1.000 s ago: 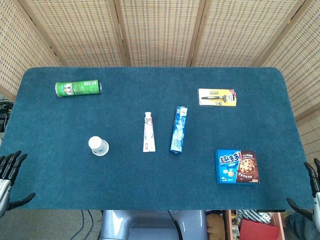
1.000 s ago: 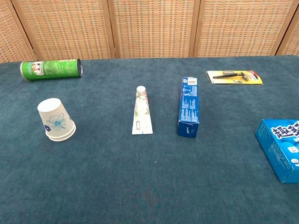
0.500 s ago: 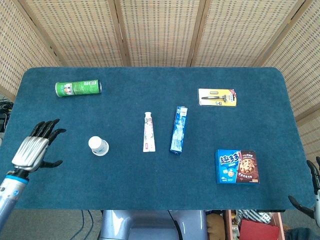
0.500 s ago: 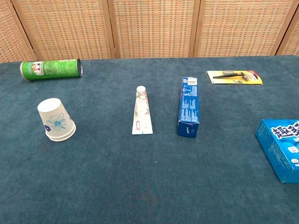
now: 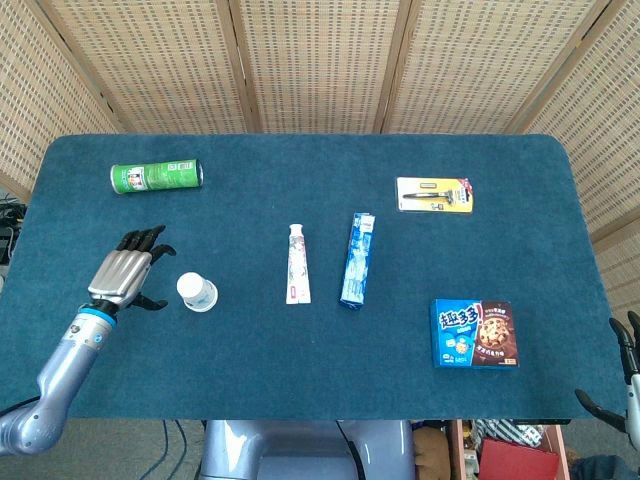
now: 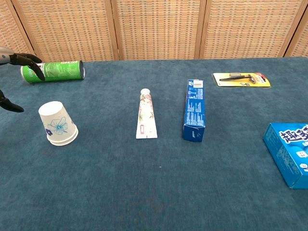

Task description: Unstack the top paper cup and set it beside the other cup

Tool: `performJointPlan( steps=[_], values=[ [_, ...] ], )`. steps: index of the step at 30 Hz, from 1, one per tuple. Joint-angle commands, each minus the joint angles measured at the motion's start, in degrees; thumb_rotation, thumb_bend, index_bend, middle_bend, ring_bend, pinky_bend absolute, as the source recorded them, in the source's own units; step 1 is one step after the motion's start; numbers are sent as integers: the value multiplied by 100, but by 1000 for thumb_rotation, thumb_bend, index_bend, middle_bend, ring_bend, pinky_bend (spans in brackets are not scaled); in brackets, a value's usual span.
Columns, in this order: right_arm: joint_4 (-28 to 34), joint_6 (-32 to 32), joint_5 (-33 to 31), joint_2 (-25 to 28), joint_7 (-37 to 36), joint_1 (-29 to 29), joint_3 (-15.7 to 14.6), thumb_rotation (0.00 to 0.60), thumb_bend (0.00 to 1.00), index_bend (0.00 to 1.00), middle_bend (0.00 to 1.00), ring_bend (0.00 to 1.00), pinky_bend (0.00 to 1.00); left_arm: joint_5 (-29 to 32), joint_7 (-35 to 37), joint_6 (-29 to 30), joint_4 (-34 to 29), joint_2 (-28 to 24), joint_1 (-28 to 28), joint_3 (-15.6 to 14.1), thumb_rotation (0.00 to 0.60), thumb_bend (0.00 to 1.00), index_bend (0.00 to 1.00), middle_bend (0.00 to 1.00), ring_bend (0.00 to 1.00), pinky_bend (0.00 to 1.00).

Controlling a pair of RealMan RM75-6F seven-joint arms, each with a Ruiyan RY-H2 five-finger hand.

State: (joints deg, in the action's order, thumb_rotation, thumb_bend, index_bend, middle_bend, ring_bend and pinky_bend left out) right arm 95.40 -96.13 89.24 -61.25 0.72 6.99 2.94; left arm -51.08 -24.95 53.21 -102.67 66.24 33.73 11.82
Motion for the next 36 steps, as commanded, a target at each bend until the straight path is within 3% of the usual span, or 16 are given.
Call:
performJointPlan(
  steps=[1,7,36],
  values=[
    [-7,10,-6,1,-9,-6,1,600,0,0,0,0,0,195,-99,-26,96,146,121,-70,600,157,288,0,0,0],
    [-5,37,-35,13,-41,-18,7,600,0,0,0,0,0,520,-267,-50,276,329,294,-191,600,226,299,0,0,0],
    [-54,132,-145,18,-114,-56,17,600,0,0,0,0,0,982,-317,53,521,701,720,-461,600,272,341,0,0,0]
  ],
)
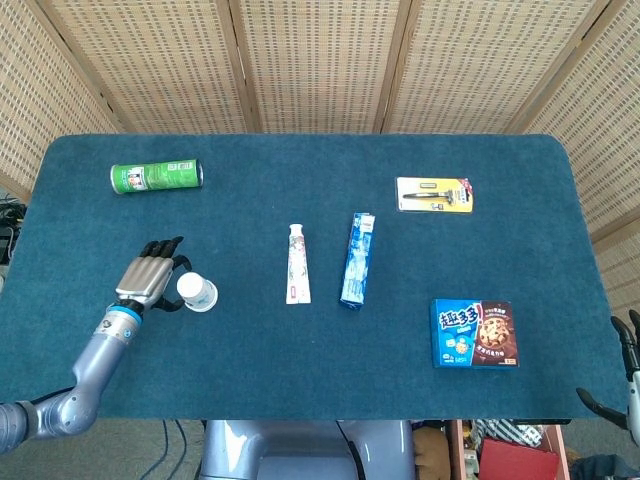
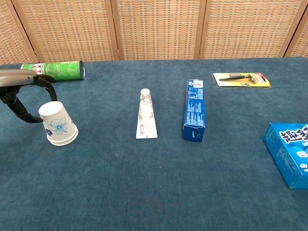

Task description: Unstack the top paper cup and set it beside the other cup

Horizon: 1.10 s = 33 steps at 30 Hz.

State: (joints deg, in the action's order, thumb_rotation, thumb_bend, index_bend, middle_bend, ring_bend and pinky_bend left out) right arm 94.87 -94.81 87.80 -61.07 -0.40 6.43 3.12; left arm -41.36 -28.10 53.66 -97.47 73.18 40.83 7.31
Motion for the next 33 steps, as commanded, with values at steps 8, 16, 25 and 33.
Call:
performJointPlan(
  steps=[8,16,25,33],
  values=[
    [-5,8,-23,10,-30,-1,2,600,0,0,0,0,0,95,-14,80,7,6,69,-59,600,272,356,0,0,0],
    [4,6,-26,15,-33,0,-1,600,0,0,0,0,0,70,54,111,-81,-90,83,-81,600,273,371,0,0,0],
    [26,4,-17,28,-14,5,-15,600,0,0,0,0,0,153,47,129,-92,-95,140,-128,600,272,394,0,0,0],
    [26,-8,-9,35,-30,7,-16,600,0,0,0,0,0,114,126,214,-219,-209,139,-96,600,272,412,0,0,0]
  ],
)
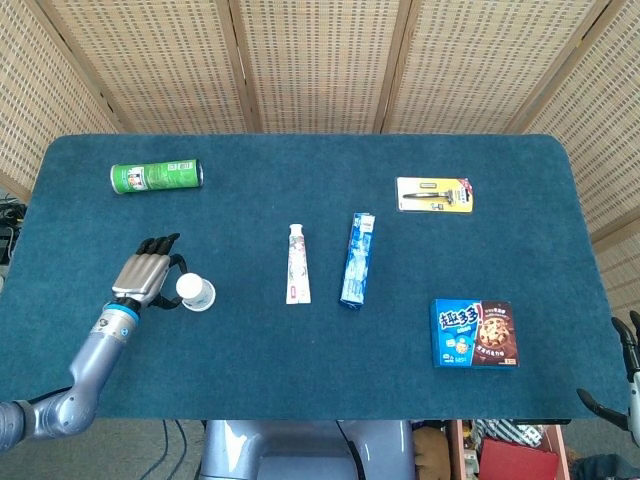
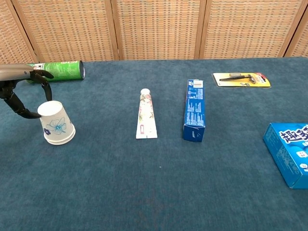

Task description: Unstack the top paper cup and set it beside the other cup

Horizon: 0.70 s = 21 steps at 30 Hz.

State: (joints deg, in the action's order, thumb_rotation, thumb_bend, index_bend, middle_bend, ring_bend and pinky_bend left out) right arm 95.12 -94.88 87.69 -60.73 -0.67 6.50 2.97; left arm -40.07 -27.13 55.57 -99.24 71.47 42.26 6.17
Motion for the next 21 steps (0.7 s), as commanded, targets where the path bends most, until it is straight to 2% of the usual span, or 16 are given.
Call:
performJointPlan(
  steps=[1,13,17,21],
  values=[
    [2,-3,3,3,-5,1,-1,600,0,0,0,0,0,-35,49,45,-86,-80,-9,30,600,272,413,0,0,0],
    [12,-30,19,15,-32,13,-7,600,0,0,0,0,0,-316,383,226,-572,-543,-115,187,600,273,441,0,0,0],
    [16,-29,17,18,-39,16,-9,600,0,0,0,0,0,-528,771,264,-735,-758,-224,326,600,273,441,0,0,0],
    [14,-26,14,17,-38,16,-10,600,0,0,0,0,0,-702,1432,236,-975,-1295,-410,597,600,273,441,0,0,0]
  ],
)
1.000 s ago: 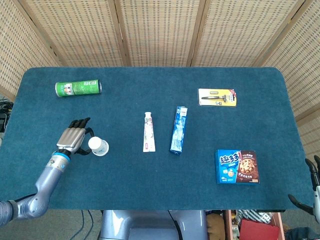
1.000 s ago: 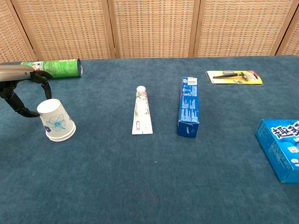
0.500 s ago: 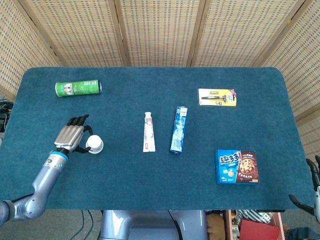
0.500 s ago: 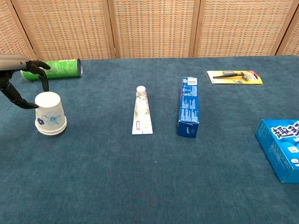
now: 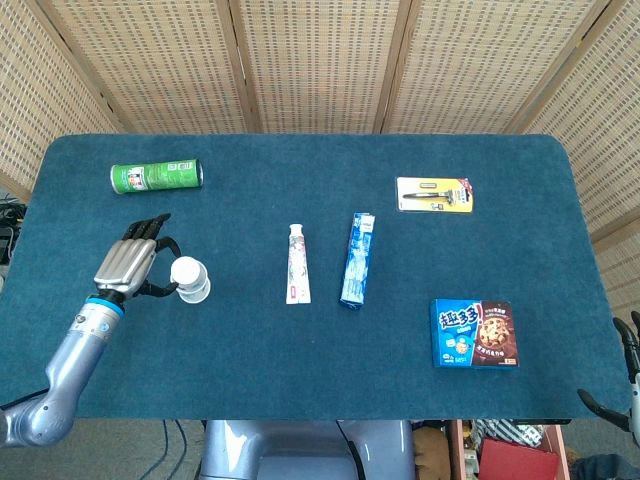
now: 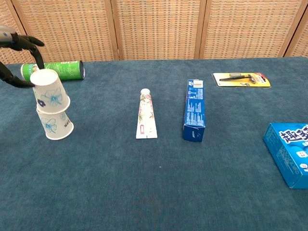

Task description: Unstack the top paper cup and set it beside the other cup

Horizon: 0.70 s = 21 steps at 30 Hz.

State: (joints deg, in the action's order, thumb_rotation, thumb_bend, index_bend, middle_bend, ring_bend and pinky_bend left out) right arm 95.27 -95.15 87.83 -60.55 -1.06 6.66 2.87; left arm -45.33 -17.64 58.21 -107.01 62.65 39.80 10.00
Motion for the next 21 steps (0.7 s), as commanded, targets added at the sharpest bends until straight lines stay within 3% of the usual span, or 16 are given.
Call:
performJointPlan(
  steps=[1,9,21],
  values=[
    [-3,4,-1,-2,2,-1,-1,600,0,0,0,0,0,-208,602,-49,-202,-517,-200,252,600,273,441,0,0,0],
    [25,24,28,-11,79,-17,-15,600,0,0,0,0,0,-332,1558,-477,232,-988,-515,305,600,273,441,0,0,0],
    [49,79,49,-86,289,-37,-51,600,0,0,0,0,0,-740,2550,-1207,1517,-357,-753,37,600,273,441,0,0,0]
  ],
)
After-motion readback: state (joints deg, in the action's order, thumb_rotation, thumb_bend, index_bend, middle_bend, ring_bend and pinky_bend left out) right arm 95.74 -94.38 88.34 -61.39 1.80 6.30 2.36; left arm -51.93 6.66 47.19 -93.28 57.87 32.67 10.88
